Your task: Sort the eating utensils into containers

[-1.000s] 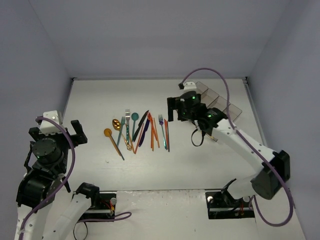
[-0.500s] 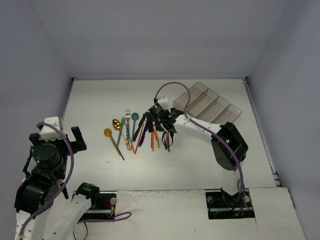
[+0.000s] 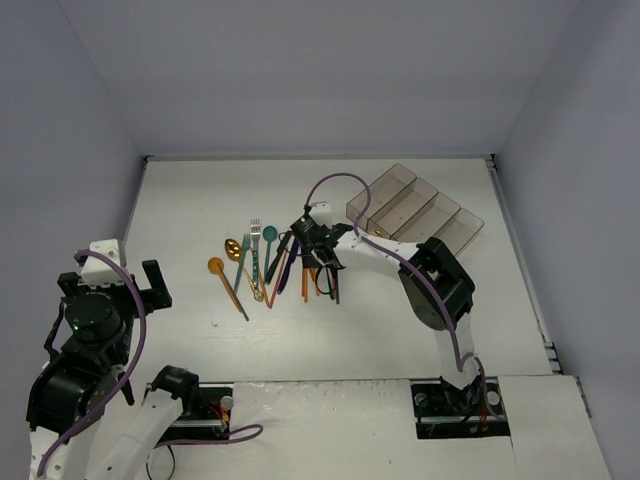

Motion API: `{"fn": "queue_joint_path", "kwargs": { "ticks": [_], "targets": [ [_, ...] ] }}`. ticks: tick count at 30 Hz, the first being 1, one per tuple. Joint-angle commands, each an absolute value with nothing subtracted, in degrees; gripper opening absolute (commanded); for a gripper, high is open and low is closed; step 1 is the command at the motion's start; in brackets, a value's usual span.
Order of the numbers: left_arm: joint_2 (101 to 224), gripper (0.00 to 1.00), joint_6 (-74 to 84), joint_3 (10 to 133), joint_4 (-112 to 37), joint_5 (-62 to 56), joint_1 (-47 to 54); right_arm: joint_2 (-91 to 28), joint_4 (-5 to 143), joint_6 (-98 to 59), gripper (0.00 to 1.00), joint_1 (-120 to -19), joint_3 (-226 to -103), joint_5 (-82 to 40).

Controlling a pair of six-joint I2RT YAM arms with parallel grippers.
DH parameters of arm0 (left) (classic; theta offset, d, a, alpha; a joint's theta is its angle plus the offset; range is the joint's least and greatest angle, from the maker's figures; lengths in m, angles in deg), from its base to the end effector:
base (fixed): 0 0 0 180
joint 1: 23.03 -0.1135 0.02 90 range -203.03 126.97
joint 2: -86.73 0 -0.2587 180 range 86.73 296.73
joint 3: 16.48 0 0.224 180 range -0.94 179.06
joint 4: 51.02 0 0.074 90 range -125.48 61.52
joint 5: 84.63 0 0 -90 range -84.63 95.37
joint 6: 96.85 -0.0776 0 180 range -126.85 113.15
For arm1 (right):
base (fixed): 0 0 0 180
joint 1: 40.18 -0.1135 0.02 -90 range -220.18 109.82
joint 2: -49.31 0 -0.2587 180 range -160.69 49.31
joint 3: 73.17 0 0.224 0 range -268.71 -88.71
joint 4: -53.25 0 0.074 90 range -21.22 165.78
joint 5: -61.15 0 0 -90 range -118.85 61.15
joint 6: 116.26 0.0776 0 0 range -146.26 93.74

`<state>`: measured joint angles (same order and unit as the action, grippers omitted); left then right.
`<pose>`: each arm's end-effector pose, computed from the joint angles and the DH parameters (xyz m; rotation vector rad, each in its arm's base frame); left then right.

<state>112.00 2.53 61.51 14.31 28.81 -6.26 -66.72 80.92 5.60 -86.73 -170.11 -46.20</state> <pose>0.0696 0.0113 0.3705 -0.1773 1.7637 0.0365 0.3240 0.3083 0.1648 -0.1600 2.3558 0.3118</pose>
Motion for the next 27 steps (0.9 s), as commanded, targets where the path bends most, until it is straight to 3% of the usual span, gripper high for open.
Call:
{"fn": "queue_joint_path", "kwargs": {
  "ticks": [1, 14, 22, 27],
  "targets": [
    [112.7, 0.97, 1.8, 63.9, 13.4, 29.2, -6.2, -67.0, 79.7, 8.2, 0.42, -86.0, -173.1, -50.0],
    [113.3, 0.97, 1.1, 63.6, 13.7, 28.8, -6.2, -71.5, 79.6, 8.6, 0.29, -84.0, -174.9, -49.5],
    [113.7, 0.97, 1.2, 63.3, 13.6, 29.5, -6.2, -72.2, 79.7, 7.4, 0.0, -84.1, -176.5, -47.8],
    [114.1, 0.97, 2.0, 63.5, 13.6, 29.6, -6.2, -67.8, 79.7, 7.4, 0.0, -83.3, -177.9, -48.2]
  ]
}}
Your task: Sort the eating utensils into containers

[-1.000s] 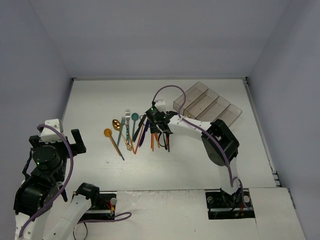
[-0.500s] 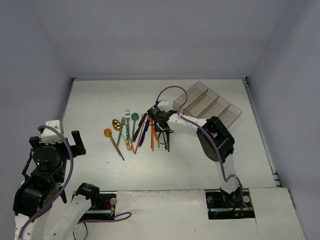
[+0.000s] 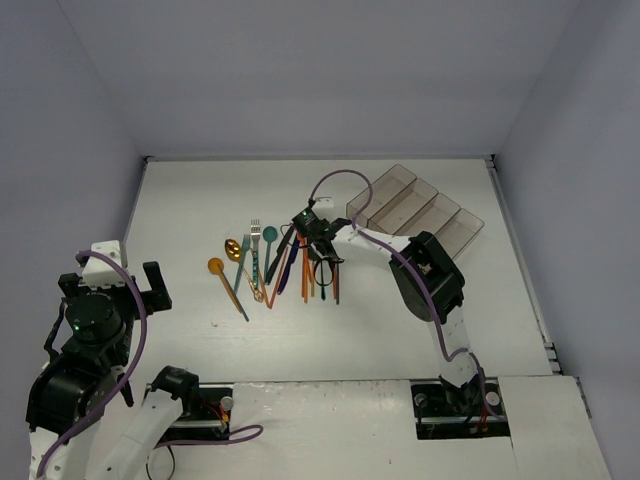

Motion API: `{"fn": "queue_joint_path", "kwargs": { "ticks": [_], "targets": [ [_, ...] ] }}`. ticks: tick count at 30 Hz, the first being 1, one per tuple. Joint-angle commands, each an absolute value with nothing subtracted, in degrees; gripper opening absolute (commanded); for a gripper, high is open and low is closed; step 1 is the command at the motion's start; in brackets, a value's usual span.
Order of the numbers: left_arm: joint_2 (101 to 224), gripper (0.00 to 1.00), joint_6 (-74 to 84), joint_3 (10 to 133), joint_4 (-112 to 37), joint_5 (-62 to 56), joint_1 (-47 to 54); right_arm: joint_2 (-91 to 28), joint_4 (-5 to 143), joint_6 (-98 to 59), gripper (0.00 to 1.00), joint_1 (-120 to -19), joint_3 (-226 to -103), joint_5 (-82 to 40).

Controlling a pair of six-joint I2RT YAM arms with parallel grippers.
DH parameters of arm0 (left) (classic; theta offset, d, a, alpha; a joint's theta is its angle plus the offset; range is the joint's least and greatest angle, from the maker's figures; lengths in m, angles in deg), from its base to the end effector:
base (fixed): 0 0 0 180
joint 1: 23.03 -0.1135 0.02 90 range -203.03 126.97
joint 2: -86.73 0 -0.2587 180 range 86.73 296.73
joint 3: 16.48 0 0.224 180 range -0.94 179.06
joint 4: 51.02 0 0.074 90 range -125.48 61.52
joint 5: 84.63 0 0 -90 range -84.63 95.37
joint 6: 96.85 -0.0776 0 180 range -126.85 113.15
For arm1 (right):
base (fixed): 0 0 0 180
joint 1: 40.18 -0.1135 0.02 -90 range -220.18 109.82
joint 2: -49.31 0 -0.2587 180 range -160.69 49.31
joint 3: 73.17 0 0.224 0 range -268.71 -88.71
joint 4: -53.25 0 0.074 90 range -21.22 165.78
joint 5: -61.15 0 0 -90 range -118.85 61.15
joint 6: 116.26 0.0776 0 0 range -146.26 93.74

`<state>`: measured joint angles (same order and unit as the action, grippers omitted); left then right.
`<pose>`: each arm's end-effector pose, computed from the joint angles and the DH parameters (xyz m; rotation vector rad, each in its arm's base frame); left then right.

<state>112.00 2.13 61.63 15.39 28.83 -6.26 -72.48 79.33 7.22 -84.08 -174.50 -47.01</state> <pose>0.0687 0.0115 0.3684 -0.1679 1.7801 0.0476 0.3538 0.3069 0.1479 -0.0642 2.3496 0.2918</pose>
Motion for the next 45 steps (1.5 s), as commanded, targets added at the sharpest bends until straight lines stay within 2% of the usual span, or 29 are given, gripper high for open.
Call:
{"fn": "queue_joint_path", "kwargs": {
  "ticks": [1, 10, 16, 22, 30, 42, 45],
  "targets": [
    [114.4, 0.97, 2.2, 63.7, 13.6, 29.5, -6.2, -66.3, 79.7, 7.6, 0.0, -82.7, -178.4, -48.4],
    [116.4, 0.97, 4.2, 64.7, 13.6, 28.9, -6.2, -57.5, 79.6, 11.5, 0.0, -72.6, -184.9, -50.6],
    [117.3, 0.97, 5.7, 64.6, 13.5, 28.4, -6.2, -58.7, 79.6, 16.4, 0.0, -62.8, -187.5, -50.7],
    [118.0, 0.97, 7.0, 64.1, 13.5, 27.3, -6.2, -64.7, 79.5, 21.0, 0.0, -57.2, -191.5, -52.0],
    [118.4, 0.97, 7.7, 63.9, 13.6, 26.2, -6.2, -72.4, 79.3, 22.8, 0.0, -54.7, -197.9, -51.8],
    [118.3, 0.97, 7.6, 63.3, 13.6, 25.1, -6.2, -78.0, 78.8, 24.8, 0.0, -55.2, -198.0, -50.8],
    [118.4, 0.97, 7.6, 63.3, 13.6, 24.7, -6.2, -77.8, 78.8, 24.7, 0.05, -55.6, -197.2, -51.0]
  ]
}}
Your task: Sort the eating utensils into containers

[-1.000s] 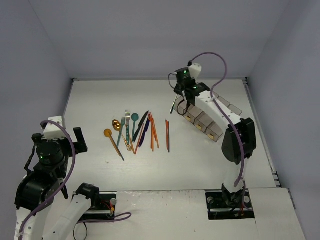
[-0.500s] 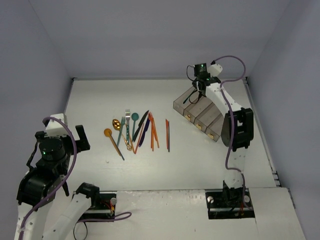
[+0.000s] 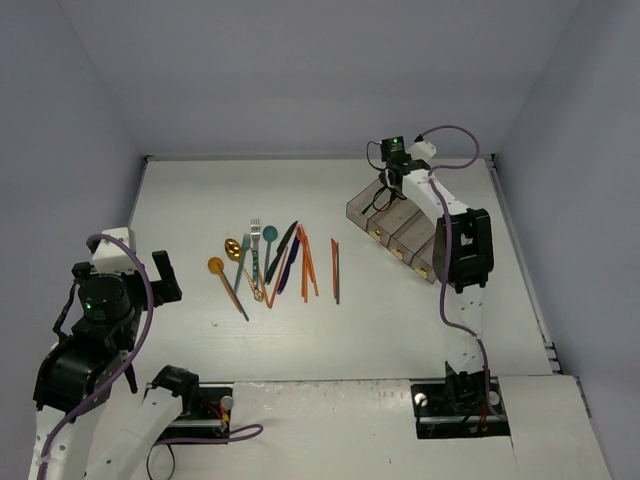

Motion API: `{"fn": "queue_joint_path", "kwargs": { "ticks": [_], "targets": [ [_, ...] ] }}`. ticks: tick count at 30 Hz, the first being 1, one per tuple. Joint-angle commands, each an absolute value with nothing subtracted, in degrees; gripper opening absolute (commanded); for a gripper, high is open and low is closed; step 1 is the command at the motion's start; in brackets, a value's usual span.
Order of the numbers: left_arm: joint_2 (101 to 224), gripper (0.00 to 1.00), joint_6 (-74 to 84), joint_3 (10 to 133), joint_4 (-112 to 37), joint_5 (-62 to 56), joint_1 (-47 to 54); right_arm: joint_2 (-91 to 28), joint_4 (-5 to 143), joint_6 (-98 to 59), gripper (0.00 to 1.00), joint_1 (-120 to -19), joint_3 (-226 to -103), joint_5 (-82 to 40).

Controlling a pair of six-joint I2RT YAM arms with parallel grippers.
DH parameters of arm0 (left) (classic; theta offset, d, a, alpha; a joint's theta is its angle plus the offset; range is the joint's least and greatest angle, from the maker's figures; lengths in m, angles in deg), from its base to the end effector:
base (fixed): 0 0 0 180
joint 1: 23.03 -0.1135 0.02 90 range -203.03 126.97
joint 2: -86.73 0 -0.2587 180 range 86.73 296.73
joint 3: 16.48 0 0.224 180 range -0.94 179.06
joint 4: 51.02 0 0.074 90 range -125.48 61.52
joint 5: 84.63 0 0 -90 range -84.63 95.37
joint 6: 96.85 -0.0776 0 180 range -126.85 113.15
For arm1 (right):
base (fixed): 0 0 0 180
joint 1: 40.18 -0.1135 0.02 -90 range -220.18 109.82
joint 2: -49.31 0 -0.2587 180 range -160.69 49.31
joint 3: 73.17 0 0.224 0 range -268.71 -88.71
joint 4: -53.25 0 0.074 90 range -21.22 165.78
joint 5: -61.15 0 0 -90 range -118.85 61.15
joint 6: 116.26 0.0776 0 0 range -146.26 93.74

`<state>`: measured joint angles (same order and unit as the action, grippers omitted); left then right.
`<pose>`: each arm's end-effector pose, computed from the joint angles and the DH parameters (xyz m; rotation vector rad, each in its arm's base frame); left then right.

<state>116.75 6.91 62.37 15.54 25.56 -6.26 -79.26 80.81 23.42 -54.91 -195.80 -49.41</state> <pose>0.0875 0.0016 0.3668 -0.1913 1.8510 -0.0378 0.5160 0.1075 0.2116 0.8324 1.9570 0.2813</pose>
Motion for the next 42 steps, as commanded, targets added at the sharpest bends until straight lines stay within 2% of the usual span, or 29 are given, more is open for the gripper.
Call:
{"fn": "queue_joint_path", "kwargs": {
  "ticks": [1, 9, 14, 21, 27, 42],
  "targets": [
    [118.5, 0.97, 7.5, 63.3, 13.6, 24.7, -6.2, -77.7, 78.8, 24.8, 0.07, -55.6, -196.9, -50.9],
    [118.1, 0.97, 7.9, 63.0, 13.6, 23.7, -6.2, -75.8, 78.8, 20.9, 0.35, -56.4, -196.2, -50.5],
    [117.9, 0.97, 8.1, 62.9, 13.6, 23.4, -6.2, -72.2, 78.8, 11.3, 0.45, -58.9, -196.3, -50.5],
    [118.3, 0.97, 8.4, 62.5, 13.6, 23.1, -6.2, -63.9, 78.8, -8.0, 0.46, -68.6, -190.3, -47.9],
    [118.2, 0.97, 8.8, 61.8, 13.5, 22.3, -6.2, -59.9, 78.8, -11.3, 0.46, -76.4, -182.3, -41.6],
    [117.4, 0.97, 12.7, 59.2, 13.8, 20.8, -6.1, -69.1, 78.9, -10.1, 0.44, -84.1, -185.1, -38.1]
  ]
}}
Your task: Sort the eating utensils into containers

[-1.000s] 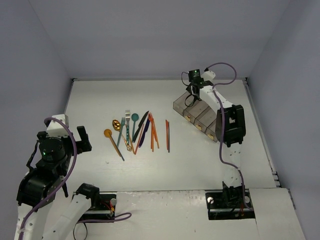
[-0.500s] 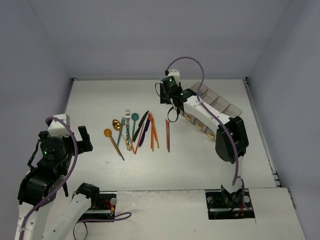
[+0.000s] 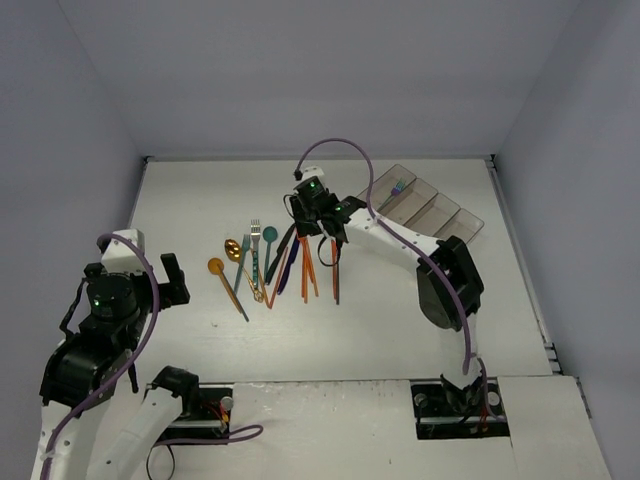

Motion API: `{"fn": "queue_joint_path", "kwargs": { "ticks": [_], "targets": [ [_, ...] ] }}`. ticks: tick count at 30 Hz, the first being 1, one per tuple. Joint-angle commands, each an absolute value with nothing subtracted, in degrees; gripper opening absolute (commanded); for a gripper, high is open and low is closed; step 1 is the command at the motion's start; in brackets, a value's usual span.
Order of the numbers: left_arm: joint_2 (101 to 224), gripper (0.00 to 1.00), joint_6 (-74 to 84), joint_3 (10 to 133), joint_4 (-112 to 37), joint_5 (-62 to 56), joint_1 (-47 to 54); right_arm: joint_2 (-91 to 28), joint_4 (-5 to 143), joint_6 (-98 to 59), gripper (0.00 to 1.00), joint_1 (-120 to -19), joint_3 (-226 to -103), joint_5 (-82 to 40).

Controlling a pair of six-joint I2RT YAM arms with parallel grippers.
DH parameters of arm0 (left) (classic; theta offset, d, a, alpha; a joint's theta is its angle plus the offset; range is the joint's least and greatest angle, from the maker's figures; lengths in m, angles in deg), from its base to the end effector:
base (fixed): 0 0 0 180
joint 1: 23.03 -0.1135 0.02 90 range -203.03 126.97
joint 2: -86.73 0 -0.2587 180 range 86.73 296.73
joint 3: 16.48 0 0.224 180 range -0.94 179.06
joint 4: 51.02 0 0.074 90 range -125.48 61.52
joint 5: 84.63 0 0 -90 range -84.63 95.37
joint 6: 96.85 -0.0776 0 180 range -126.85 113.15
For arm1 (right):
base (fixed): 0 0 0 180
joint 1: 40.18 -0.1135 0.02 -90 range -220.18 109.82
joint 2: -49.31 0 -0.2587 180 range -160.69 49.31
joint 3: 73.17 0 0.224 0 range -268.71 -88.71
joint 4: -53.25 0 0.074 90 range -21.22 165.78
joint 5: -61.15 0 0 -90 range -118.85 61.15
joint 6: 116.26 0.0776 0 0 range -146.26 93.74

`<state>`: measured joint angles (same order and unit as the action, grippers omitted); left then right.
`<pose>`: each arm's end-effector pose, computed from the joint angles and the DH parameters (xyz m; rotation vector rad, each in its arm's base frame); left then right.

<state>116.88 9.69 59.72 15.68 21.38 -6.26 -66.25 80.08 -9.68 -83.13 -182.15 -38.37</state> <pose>0.0931 -0.0057 0.3523 -0.1819 1.9098 -0.1213 0.3599 0.3175 0.2383 -0.4009 2.1381 0.4237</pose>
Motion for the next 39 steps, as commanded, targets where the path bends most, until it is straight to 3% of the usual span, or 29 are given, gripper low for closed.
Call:
{"fn": "queue_joint_path", "kwargs": {
  "ticks": [1, 22, 39],
  "targets": [
    [117.2, 0.97, 13.0, 59.0, 13.8, 20.8, -6.1, -70.0, 78.9, -10.1, 0.44, -84.2, -185.6, -38.1],
    [116.6, 0.97, 13.1, 58.6, 13.7, 21.6, -6.1, -78.9, 78.9, -8.9, 0.24, -84.9, -190.6, -39.6],
    [116.4, 0.97, 11.6, 58.8, 13.4, 22.2, -6.1, -80.0, 78.9, -8.3, 0.23, -85.0, -190.3, -40.8]
  ]
}}
